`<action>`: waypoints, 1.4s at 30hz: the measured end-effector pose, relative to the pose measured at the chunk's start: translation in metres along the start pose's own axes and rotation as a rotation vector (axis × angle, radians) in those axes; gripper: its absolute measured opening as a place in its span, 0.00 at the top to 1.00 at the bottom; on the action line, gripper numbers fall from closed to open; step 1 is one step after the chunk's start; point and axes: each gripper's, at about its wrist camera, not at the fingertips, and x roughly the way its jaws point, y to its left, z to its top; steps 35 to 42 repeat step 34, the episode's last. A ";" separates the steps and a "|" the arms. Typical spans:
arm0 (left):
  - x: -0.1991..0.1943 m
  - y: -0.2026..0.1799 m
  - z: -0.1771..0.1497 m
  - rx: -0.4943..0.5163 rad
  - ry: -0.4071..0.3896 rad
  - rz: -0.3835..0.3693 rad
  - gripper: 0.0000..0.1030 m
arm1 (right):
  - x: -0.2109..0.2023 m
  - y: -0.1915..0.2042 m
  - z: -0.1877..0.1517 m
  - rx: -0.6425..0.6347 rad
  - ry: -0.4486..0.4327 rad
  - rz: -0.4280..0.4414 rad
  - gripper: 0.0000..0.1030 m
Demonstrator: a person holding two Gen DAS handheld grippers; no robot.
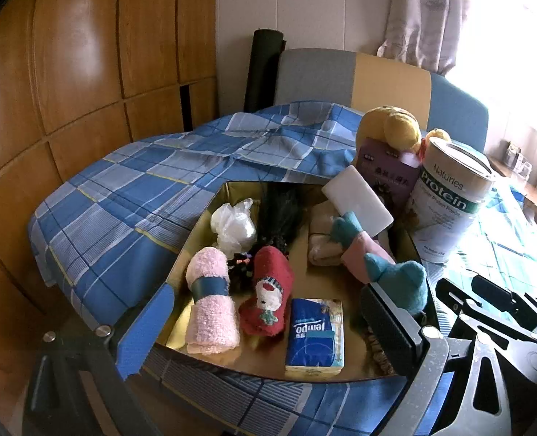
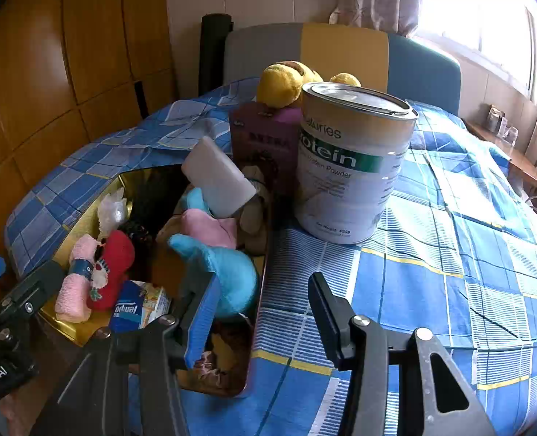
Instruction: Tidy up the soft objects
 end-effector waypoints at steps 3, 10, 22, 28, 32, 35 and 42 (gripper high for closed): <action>0.000 0.000 0.000 -0.001 0.004 0.003 0.00 | 0.000 0.000 0.000 0.000 0.000 0.000 0.51; -0.001 0.000 -0.001 -0.002 0.005 0.005 0.00 | 0.000 0.001 0.000 0.000 0.002 0.001 0.51; -0.001 0.001 -0.001 -0.003 0.003 0.012 0.00 | 0.001 0.001 -0.001 0.002 0.006 0.002 0.51; -0.002 0.002 -0.001 -0.010 -0.012 0.047 0.01 | 0.001 0.001 -0.001 0.004 0.006 0.001 0.51; 0.000 0.004 -0.002 -0.015 -0.009 0.046 0.05 | 0.000 0.000 -0.001 0.003 0.002 0.001 0.51; 0.001 0.003 -0.001 -0.008 0.002 0.027 0.04 | -0.001 -0.001 0.000 0.010 -0.005 0.004 0.51; 0.001 0.003 -0.001 -0.008 0.002 0.027 0.04 | -0.001 -0.001 0.000 0.010 -0.005 0.004 0.51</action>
